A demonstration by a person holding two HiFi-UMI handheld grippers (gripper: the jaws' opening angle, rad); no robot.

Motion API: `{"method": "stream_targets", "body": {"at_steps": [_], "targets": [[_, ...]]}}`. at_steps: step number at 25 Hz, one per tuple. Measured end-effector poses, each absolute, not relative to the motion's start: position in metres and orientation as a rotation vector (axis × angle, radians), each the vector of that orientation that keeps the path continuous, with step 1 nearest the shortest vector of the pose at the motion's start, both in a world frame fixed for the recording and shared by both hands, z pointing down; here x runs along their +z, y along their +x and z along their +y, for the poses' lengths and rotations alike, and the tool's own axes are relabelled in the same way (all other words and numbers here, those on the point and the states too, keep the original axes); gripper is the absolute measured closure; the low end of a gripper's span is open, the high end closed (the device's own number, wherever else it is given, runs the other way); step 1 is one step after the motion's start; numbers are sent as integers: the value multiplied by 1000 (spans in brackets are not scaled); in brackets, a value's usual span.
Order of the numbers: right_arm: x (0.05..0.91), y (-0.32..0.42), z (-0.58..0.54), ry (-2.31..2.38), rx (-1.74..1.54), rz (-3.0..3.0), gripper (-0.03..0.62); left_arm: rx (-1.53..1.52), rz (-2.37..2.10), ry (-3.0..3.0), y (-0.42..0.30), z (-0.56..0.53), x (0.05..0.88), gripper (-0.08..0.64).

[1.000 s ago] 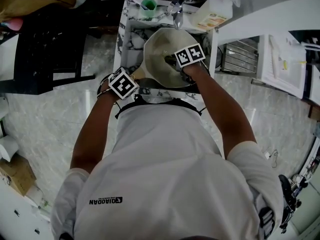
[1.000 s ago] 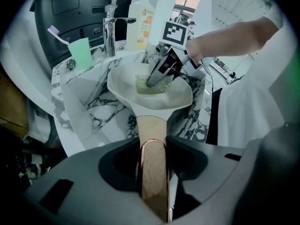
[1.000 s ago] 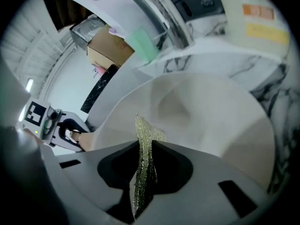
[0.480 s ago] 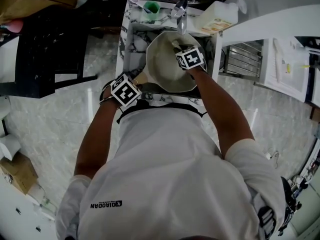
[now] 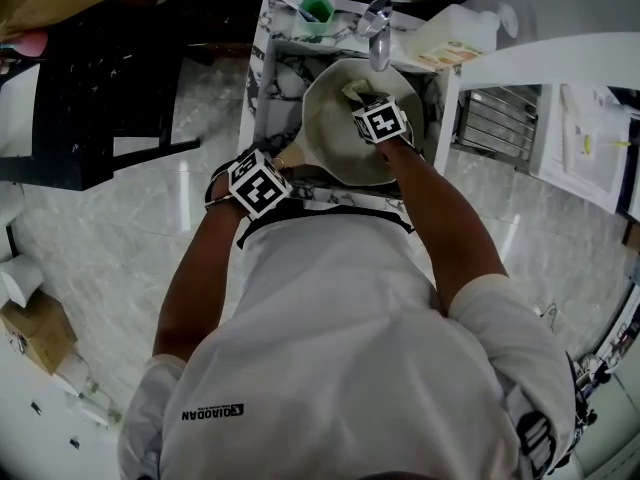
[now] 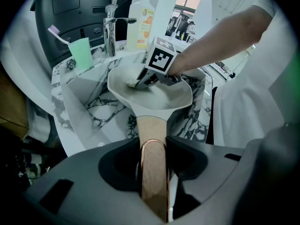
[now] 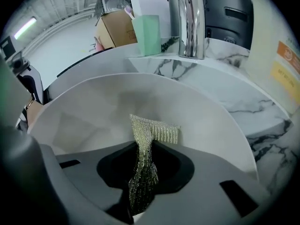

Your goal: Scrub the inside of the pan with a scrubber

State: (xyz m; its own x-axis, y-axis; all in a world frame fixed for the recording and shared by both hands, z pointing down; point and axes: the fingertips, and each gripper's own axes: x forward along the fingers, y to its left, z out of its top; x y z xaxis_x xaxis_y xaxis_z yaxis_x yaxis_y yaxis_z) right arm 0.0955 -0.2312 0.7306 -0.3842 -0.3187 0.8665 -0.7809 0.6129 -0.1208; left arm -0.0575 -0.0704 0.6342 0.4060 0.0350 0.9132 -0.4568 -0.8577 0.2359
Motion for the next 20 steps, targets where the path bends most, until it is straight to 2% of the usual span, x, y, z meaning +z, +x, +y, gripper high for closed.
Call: {"method": "stream_targets", "body": {"at_steps": [6,20], "targets": [[734,90,-231,937,827,-1979,492,1453,-362,2215,-58,-70,635,383],[723,48,-210,815,947,-2080,488,1454,-362,2218,-58,-71,635,383]]}}
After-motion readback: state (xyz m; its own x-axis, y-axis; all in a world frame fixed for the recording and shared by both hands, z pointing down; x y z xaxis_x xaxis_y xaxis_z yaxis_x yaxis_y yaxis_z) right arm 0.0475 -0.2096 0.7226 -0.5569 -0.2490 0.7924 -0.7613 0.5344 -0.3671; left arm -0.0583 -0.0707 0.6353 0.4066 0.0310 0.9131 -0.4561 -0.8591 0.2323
